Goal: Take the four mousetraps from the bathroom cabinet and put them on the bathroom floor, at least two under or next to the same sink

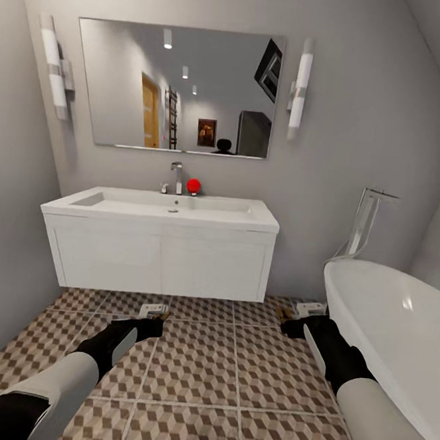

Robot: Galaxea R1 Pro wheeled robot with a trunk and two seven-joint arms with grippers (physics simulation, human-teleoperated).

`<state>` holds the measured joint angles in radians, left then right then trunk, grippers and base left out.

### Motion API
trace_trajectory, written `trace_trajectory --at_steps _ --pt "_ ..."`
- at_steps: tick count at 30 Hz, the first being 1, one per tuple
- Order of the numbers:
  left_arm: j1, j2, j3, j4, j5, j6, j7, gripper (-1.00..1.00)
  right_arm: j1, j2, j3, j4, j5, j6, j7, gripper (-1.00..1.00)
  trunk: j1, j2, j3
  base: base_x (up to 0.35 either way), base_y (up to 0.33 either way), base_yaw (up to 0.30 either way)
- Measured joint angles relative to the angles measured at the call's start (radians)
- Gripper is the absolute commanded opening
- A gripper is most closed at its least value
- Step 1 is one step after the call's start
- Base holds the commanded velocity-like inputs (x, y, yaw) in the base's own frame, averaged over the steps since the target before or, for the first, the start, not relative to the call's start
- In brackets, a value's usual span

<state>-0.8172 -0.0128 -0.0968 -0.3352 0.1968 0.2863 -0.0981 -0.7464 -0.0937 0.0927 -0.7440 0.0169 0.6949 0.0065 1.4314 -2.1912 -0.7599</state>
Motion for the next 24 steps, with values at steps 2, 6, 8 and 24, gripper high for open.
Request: trace_trajectory --at_steps 2,6,8,24 --pt "0.0 0.0 0.0 0.0 0.0 0.0 0.0 -1.0 0.0 0.0 0.0 0.0 0.0 0.0 0.0 -1.0 0.008 -0.014 -0.006 0.0 0.0 0.0" --pt "0.0 0.0 0.0 0.0 0.0 -0.001 0.0 -1.0 0.0 0.0 0.0 0.0 0.0 0.0 0.0 -1.0 0.023 -0.042 -0.019 0.0 0.0 0.0" --pt "0.0 0.0 0.0 0.0 0.0 -0.001 0.0 -1.0 0.0 0.0 0.0 0.0 0.0 -0.001 0.0 -1.0 0.031 -0.056 -0.025 0.0 0.0 0.0" --pt "0.0 0.003 0.0 -0.001 -0.002 -0.002 -0.001 -1.0 0.0 0.002 0.0 0.001 0.0 -0.001 0.0 -1.0 0.092 -0.168 -0.075 0.0 0.0 0.0"
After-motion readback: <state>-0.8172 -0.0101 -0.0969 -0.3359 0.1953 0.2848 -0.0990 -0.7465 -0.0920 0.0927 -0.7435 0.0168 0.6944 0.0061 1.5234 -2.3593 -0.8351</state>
